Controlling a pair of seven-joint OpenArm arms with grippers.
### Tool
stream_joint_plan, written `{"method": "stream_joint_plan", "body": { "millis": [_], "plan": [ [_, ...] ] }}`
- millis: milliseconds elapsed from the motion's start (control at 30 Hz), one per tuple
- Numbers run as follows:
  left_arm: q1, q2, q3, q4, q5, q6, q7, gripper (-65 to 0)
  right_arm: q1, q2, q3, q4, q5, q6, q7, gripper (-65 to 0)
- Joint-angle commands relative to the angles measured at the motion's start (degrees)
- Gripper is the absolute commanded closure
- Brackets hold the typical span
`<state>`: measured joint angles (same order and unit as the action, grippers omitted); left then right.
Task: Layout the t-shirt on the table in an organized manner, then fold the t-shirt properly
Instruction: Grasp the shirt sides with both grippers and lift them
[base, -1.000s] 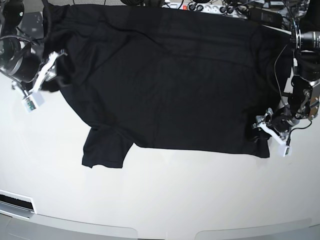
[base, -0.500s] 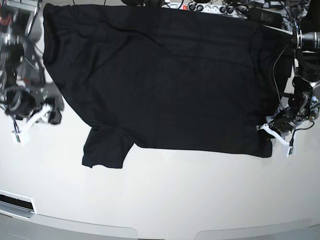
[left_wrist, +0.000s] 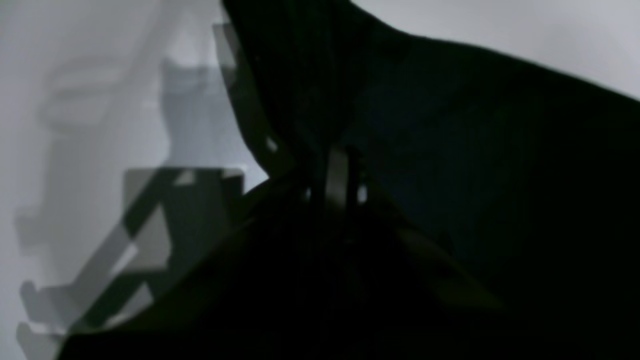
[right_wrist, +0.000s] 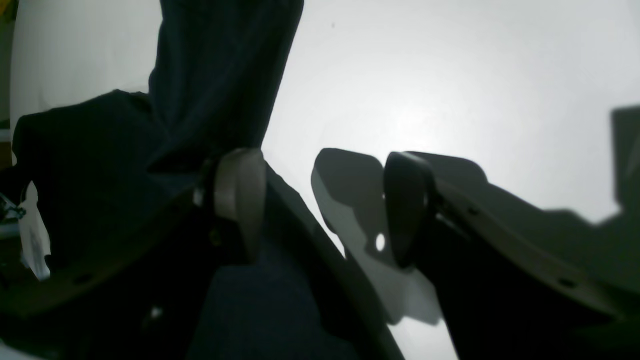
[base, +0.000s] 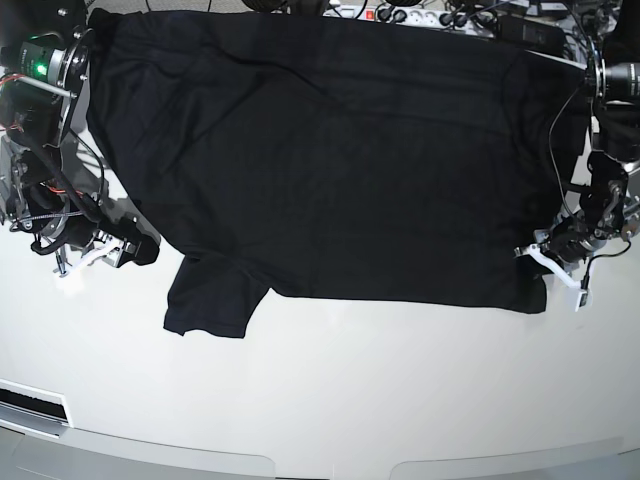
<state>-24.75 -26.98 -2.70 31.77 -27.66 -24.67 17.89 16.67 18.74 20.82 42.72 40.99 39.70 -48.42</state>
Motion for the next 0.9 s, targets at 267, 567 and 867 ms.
{"method": "stream_joint_plan", "body": {
  "millis": [267, 567, 867],
  "plan": [
    [-0.66, -0.81, -0.11, 0.15, 0.59, -0.90, 1.73, 0.0, 0.79, -2.29, 0.09, 0.52, -3.65, 0.30, 0.09, -39.4],
    [-0.68, -0.81, -0.11, 0.15, 0.59, -0.87, 1.88, 0.0, 0.85, -3.45, -6.34, 0.57, -7.13, 0.30, 4.70, -22.9],
    [-0.76, -0.81, -0.09, 0.15, 0.59, -1.55, 1.86, 0.0, 1.42, -3.48, -6.93, 0.70, -7.19, 0.30, 4.85, 0.0]
  ]
}}
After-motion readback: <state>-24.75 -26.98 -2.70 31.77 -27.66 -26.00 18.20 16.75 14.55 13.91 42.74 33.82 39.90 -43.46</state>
